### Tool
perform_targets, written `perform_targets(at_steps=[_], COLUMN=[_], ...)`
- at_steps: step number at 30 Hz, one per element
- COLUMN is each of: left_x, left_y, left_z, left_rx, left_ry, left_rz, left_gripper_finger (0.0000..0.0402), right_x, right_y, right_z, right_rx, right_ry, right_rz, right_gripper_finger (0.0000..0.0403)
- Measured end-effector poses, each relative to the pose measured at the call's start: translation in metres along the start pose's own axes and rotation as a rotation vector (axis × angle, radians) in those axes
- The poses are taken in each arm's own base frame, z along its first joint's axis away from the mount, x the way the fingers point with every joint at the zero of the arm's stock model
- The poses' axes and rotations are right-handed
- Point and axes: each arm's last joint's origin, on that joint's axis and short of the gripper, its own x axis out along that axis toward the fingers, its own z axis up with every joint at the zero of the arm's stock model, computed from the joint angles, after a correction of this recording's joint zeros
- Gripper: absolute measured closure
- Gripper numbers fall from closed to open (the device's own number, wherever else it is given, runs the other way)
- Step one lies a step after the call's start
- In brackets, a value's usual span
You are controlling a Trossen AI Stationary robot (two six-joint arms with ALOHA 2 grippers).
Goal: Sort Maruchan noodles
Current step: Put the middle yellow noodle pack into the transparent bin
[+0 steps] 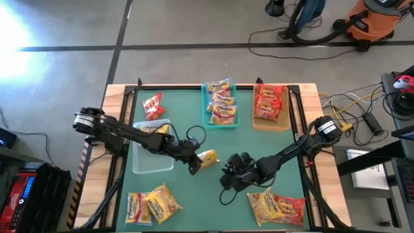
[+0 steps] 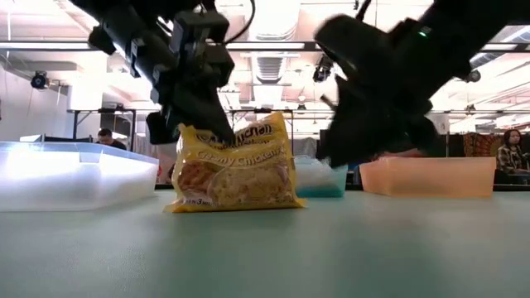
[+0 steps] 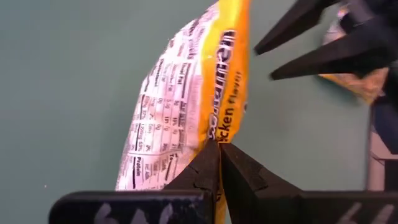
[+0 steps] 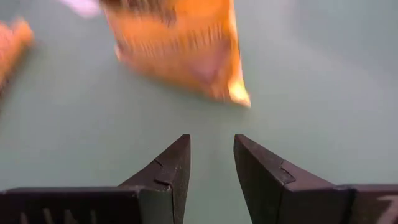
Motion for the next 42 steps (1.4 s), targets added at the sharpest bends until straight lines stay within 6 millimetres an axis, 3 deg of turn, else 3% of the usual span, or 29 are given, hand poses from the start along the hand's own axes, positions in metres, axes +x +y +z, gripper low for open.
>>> perform_targets(at_steps=[5, 11, 21, 29, 36, 42], left_x=[0.009, 0.005, 0.001, 0.007, 0.026, 0.022], left_y=[0.003, 0.002, -0.004, 0.008, 0.016, 0.010], left_z=[-0.003, -0.002, 0.003, -0.003, -0.010, -0.005], left_rx=[-0.037, -0.029, 0.137, 0.319, 0.325, 0.285], left_ry=[0.016, 0.016, 0.020, 0.036, 0.069, 0.076], left_rz=[0.018, 0.017, 0.013, 0.179, 0.236, 0.231], left_gripper_finger=[0.0401, 0.0384, 0.0264, 0.0188, 0.0179, 0.0184], right_x=[0.002, 0.022, 0.070, 0.077, 0.081, 0.077], right_y=[0.002, 0.007, 0.001, 0.001, -0.002, 0.000], right_z=[0.004, -0.009, -0.036, -0.034, -0.029, -0.027], right_rx=[0.039, 0.087, 0.112, 0.078, 0.080, 0.091], right_ry=[-0.111, -0.119, -0.176, -0.208, -0.206, -0.162], right_rz=[-0.019, 0.030, 0.025, 0.001, -0.007, 0.024], right_gripper_finger=[0.0289, 0.0289, 0.0289, 0.0289, 0.0289, 0.0289])
